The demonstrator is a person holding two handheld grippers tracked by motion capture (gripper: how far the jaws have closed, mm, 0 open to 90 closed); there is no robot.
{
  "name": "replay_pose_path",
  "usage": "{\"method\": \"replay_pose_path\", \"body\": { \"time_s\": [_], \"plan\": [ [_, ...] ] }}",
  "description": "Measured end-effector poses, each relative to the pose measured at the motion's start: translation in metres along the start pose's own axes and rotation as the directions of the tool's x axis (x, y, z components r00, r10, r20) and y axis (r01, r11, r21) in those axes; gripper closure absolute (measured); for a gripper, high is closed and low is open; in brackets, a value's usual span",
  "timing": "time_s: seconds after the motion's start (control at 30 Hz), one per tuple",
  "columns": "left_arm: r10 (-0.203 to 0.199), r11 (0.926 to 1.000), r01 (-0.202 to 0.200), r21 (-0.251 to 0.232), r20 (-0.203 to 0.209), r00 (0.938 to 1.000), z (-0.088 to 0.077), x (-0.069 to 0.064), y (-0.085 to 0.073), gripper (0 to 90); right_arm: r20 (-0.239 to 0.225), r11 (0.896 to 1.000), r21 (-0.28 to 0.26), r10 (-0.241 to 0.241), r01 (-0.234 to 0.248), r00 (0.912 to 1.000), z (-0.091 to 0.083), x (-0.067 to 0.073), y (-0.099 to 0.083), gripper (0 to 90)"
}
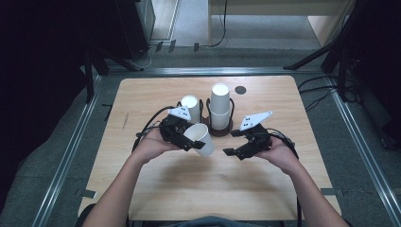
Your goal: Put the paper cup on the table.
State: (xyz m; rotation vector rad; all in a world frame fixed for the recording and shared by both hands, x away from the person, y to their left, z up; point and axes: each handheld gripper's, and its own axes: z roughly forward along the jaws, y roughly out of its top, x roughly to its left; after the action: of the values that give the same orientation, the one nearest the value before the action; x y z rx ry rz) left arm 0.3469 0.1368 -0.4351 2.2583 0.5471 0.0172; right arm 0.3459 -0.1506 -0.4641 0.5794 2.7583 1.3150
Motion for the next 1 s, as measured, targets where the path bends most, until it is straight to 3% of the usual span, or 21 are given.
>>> {"method": "replay_pose_path", "body": {
  "time_s": [0.2,0.67,0.8,1.0],
  "plan": [
    [-0.01,0.9993,0.011,-0.037,0.016,0.9998,-0.012,0.001,-0.009,23.1,0.01,1.0,-0.023,0.002,-0.002,1.0,-0.003,-0.005,0.0,22.1],
    [-0.074,0.9972,0.073,-0.016,-0.044,0.9963,-0.033,0.011,-0.026,23.1,0.042,0.999,-0.05,0.018,-0.016,0.9989,-0.012,-0.023,0.002,22.1],
    [-0.091,0.9958,0.09,-0.012,-0.077,0.9929,-0.042,0.015,-0.032,23.1,0.062,0.999,-0.031,0.012,-0.01,0.998,-0.012,-0.027,-0.001,22.5],
    [-0.101,0.9947,0.099,-0.025,-0.086,0.9911,-0.051,0.02,-0.04,23.1,0.086,1.0,-0.022,0.011,-0.009,0.9962,-0.013,-0.031,-0.003,22.5]
  ]
}}
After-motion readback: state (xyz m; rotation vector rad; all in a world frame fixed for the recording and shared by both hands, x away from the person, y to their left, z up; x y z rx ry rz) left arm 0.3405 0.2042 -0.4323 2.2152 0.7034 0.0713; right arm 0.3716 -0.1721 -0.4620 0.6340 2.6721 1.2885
